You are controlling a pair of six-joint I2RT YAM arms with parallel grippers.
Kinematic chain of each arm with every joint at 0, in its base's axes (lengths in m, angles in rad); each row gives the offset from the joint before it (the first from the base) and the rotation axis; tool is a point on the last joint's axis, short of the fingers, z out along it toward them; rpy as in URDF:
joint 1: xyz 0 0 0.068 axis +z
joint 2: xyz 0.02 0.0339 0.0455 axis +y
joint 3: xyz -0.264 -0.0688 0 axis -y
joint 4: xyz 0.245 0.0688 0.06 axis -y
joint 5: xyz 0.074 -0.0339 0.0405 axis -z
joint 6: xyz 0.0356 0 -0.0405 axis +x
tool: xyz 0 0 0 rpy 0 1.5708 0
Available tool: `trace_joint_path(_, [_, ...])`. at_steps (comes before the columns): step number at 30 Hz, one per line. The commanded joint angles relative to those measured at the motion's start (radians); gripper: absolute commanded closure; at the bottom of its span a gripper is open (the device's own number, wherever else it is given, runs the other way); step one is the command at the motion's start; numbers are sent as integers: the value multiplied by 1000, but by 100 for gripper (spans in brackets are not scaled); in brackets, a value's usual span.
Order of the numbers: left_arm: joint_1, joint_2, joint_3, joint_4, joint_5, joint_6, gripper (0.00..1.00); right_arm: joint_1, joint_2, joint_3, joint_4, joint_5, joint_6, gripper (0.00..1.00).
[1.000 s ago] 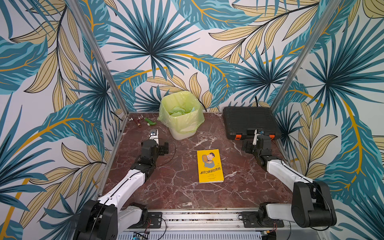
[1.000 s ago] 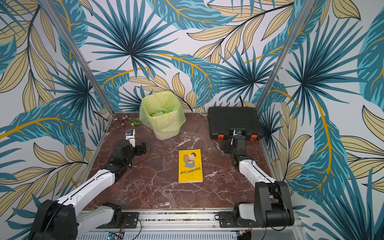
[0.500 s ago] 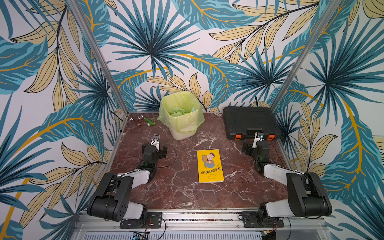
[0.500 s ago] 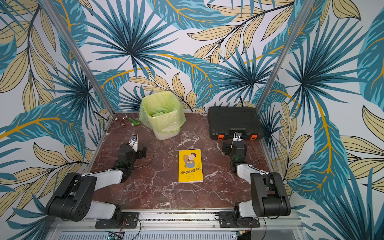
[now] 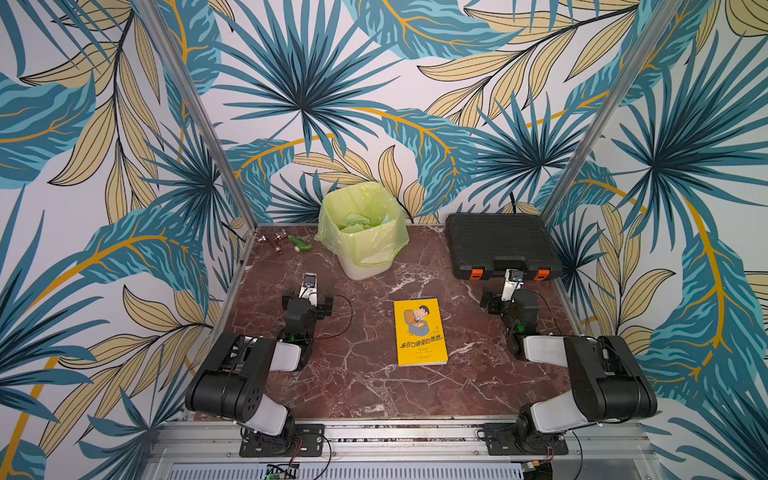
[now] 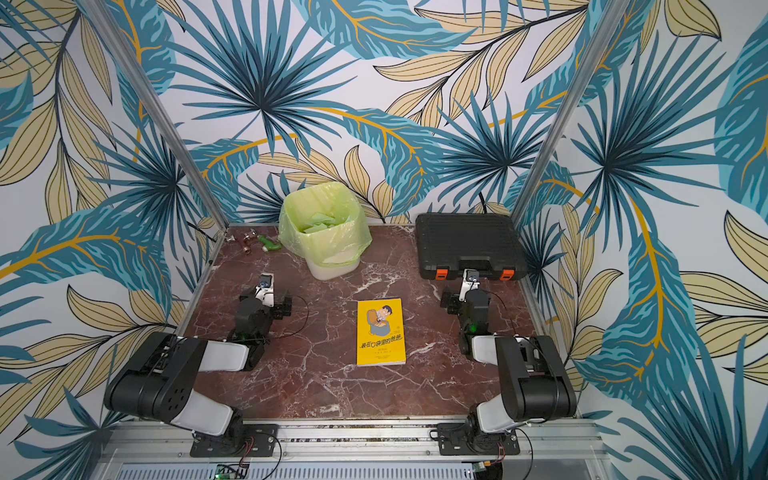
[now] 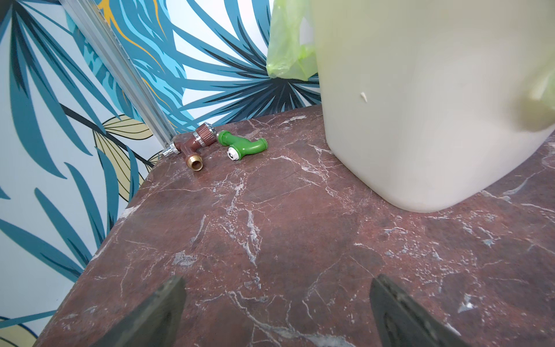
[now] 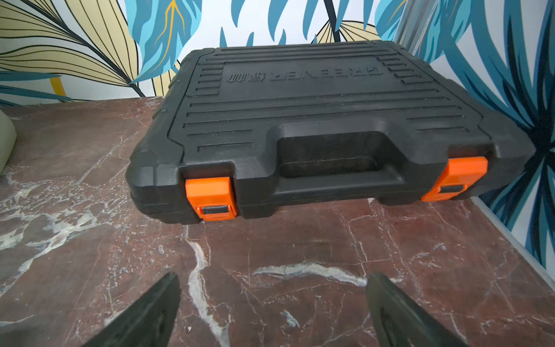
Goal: Peel off the used sticky note
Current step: Reset both arms
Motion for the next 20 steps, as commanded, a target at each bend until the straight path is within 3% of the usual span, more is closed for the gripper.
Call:
trace_joint_path(1, [12, -4, 20, 9, -18, -13, 0, 0, 2, -17, 57, -15, -15, 0])
trace_joint_path(20, [16, -6, 29, -11, -20, -20, 0, 3, 5, -12, 49, -26, -24, 0])
